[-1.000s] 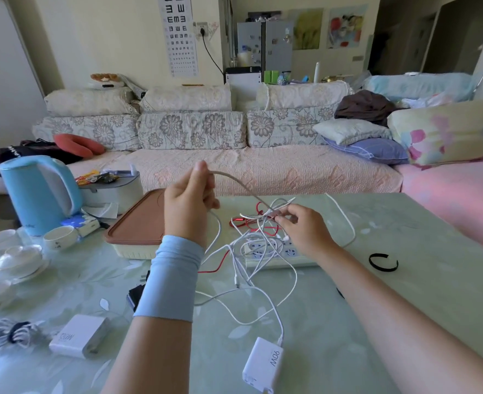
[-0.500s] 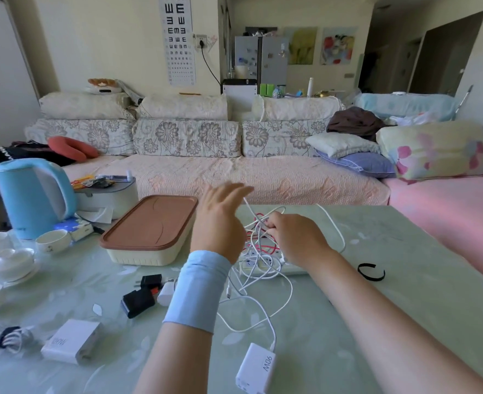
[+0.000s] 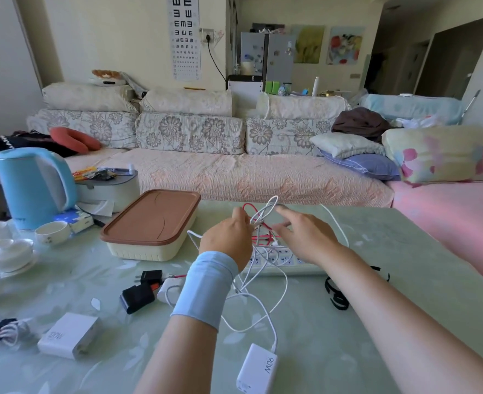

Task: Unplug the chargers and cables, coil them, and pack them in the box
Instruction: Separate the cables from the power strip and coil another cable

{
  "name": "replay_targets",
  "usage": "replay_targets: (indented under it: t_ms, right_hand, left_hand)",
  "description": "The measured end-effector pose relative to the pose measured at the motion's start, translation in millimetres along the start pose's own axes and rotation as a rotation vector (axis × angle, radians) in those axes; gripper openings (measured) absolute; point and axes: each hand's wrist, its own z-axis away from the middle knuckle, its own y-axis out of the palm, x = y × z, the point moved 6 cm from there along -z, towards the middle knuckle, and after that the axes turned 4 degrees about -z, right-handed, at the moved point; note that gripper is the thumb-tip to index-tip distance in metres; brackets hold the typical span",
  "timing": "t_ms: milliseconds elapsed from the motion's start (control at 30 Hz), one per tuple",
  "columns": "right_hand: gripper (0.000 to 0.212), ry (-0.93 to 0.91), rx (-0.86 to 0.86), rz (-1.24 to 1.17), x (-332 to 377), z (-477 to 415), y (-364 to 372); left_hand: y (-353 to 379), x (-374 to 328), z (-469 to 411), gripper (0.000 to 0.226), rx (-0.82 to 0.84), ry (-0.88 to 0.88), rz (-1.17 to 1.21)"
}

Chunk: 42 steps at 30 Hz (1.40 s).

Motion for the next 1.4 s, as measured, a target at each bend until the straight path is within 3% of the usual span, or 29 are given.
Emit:
replay_targets:
  t_ms: [100,167,233,300,333,433,500,600,667,767,933,1067,1167,1233,1333,1400]
  right_hand:
    - [0.044,0.184,0.009,-0.214,-18.0,-1.5,1.9]
    - [0.046,0.204,-0.06,-0.246,-19.2,-4.7,-2.4]
    - [0.039,0.136,-0.269,-0.175,-16.8,-8.4,-15.0]
    - [0.013,-0.107,-0.452,-0.167,-2.4,-7.0,-25.4]
    - [0.011,-0.22,-0.429,-0.206,6.3,-6.1,-23.7]
    - [0.062,-0.333,-0.051,-0.325,28.0,-3.2,-0.9]
    - [0.063,-0.316,0.103,-0.338,36.9,-0.2,10.7]
    - [0.022,-0.227,0.187,-0.322,34.5,-3.4,12.4]
    - [0.01,-0.138,0.193,-0.472,27.2,-6.9,10.3]
    - [0.016,0.11,0.131,-0.866,6.7,-12.7,9.8]
    - [0.017,0.559,0.047,-1.446,-12.2,-17.2,15.6]
    - [0.026,0.6,-0.17,-1.864,-16.4,-30.6,14.6]
    - [0.021,0.524,-0.126,-1.799,-9.3,-40.0,20.3]
    - [0.017,0.465,-0.069,-1.634,-3.0,-42.4,24.1]
    - [0.069,0.397,-0.022,-1.019,-1.8,-37.8,25.4]
    - [0.075,0.358,-0.056,-0.608,1.4,-33.8,18.8]
  left_hand:
    - [-12.7,-5.6,-0.8,0.024,-0.042,-0.005,-0.055]
    - [-11.3,-5.6,-3.5,0.024,0.035,-0.013,-0.044]
    - [-4.5,-0.8,-6.1,0.018,0.13,-0.017,0.003]
    - [-1.0,5.5,-7.7,0.016,0.185,-0.016,0.079]
    - [-1.3,7.3,-8.2,0.015,0.204,-0.001,0.126]
    - [-5.4,6.5,-6.0,0.014,0.253,0.043,0.22]
    - [-8.4,6.3,-2.3,0.008,0.223,0.062,0.196]
    - [-15.7,13.8,3.1,0.009,0.129,0.04,0.102]
    - [-22.1,20.3,3.9,0.008,0.097,0.0,0.049]
    - [-28.5,25.6,0.2,0.033,0.087,-0.085,0.001]
    - [-22.0,22.0,-4.0,0.031,0.145,-0.084,-0.06]
    - [-5.0,11.2,-8.0,0.027,0.326,-0.039,0.114]
    - [-1.1,11.7,-12.2,0.023,0.331,-0.036,0.146]
    - [0.8,17.5,-11.1,0.022,0.326,-0.053,0.107]
    - [-0.4,26.6,-9.1,0.024,0.3,-0.093,0.03]
    - [0.3,29.9,-10.3,0.021,0.302,-0.098,0.056]
